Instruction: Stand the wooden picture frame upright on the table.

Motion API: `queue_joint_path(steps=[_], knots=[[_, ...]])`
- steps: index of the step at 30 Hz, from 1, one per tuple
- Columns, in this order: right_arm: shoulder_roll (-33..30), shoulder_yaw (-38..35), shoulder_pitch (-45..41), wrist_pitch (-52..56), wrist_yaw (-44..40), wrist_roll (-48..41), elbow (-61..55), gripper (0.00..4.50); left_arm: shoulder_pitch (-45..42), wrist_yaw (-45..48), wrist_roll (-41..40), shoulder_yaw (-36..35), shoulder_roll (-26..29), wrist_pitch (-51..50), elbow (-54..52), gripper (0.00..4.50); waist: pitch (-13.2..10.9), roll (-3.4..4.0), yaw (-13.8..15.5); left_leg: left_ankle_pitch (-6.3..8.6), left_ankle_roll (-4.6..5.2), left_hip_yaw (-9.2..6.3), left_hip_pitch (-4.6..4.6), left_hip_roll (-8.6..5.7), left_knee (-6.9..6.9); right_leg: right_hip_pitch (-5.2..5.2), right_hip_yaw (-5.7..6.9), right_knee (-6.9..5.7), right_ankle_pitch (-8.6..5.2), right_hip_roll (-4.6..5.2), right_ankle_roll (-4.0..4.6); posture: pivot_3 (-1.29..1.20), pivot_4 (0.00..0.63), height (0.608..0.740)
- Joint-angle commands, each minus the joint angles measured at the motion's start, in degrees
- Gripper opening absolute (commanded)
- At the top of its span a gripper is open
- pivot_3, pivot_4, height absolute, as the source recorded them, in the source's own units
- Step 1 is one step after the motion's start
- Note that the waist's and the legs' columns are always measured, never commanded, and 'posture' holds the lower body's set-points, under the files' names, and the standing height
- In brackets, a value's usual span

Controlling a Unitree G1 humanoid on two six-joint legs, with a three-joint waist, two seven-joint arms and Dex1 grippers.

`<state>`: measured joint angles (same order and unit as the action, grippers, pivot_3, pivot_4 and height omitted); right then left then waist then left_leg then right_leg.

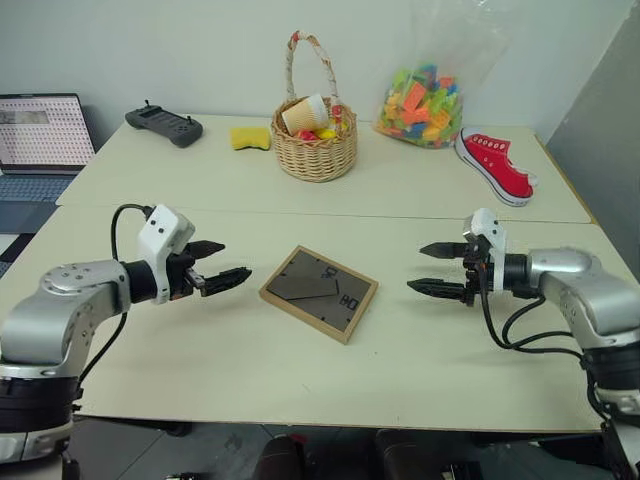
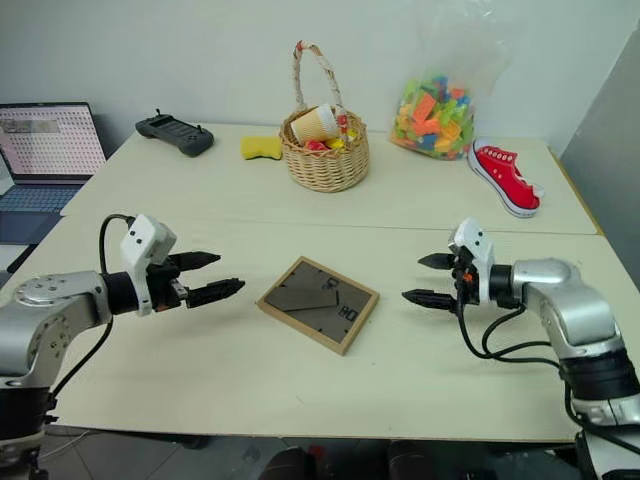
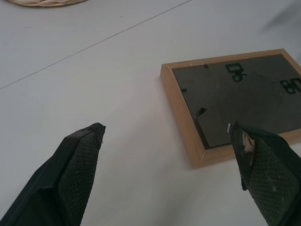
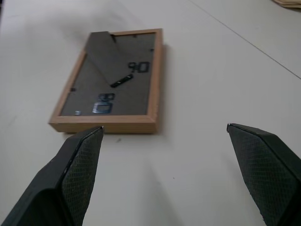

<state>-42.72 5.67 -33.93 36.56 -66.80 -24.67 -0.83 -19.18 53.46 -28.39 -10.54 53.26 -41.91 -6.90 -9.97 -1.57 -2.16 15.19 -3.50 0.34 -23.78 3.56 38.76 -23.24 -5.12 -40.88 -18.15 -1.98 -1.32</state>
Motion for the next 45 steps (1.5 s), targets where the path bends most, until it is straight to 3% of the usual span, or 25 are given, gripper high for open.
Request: queue_joint_path(steps=[1,9,19,27,30,40,45], knots=[[-0.11,1.58,-3.81,-2.12,-3.55,1.07,3.23,4.44,-0.17,0.61,2.59,1.26,2.08,2.40,-1.68,4.50,0.00,0.00,0.02,0.00,0.00,0.00,0.00,0.00,0.00,0.00,0.00,0.00,0.00,0.00,0.00,0.00,0.150,0.740],[5.37,5.43,-10.27,-9.34,-4.21,6.26,13.17,4.44,3.31,-1.88,-1.79,-4.41,0.44,-2.33,-6.39,4.50,-0.02,-0.02,-0.11,0.02,0.03,-0.04,-0.04,0.04,0.00,-0.10,-0.07,-0.03,0.00,0.01,0.01,0.00,0.150,0.740],[17.89,7.46,-19.73,-26.25,5.18,17.70,39.00,1.94,14.39,-17.40,-2.02,-6.57,-12.52,-6.46,-17.97,2.27,-0.02,-0.02,-0.81,0.01,0.01,-0.11,-0.06,0.06,0.02,-0.11,-0.17,-0.08,0.00,0.19,0.03,0.00,0.150,0.740],[22.92,8.46,-17.38,-28.61,6.18,20.34,38.82,0.04,16.13,-23.69,1.65,-0.11,-19.05,-5.17,-18.90,0.54,-0.01,-0.02,-0.70,0.01,0.01,-0.15,-0.02,0.06,0.02,-0.05,-0.14,-0.12,0.01,0.24,0.03,0.00,0.150,0.740],[23.35,9.08,-14.92,-27.64,6.07,20.71,35.82,0.00,15.49,-23.59,2.19,2.17,-19.75,-4.89,-18.23,0.01,-0.01,-0.03,-0.60,0.01,0.01,-0.19,-0.02,0.05,0.02,-0.02,-0.11,-0.12,0.01,0.25,0.04,0.00,0.150,0.740],[18.14,11.55,-1.25,-13.99,1.28,17.56,7.71,0.00,5.06,-19.35,6.81,13.65,-21.96,0.09,-8.46,0.01,0.00,-0.02,0.46,0.01,0.01,-0.21,-0.02,-0.02,0.03,0.00,-0.08,-0.12,0.01,0.16,0.03,0.00,0.150,0.740],[15.60,9.90,2.74,-7.44,3.04,16.08,-1.25,0.00,1.60,-16.01,8.26,16.28,-22.16,1.97,-4.96,0.01,-0.01,-0.01,0.35,0.01,0.01,-0.17,-0.05,-0.04,0.07,0.00,-0.07,-0.11,0.01,0.12,0.03,0.00,0.150,0.740]])
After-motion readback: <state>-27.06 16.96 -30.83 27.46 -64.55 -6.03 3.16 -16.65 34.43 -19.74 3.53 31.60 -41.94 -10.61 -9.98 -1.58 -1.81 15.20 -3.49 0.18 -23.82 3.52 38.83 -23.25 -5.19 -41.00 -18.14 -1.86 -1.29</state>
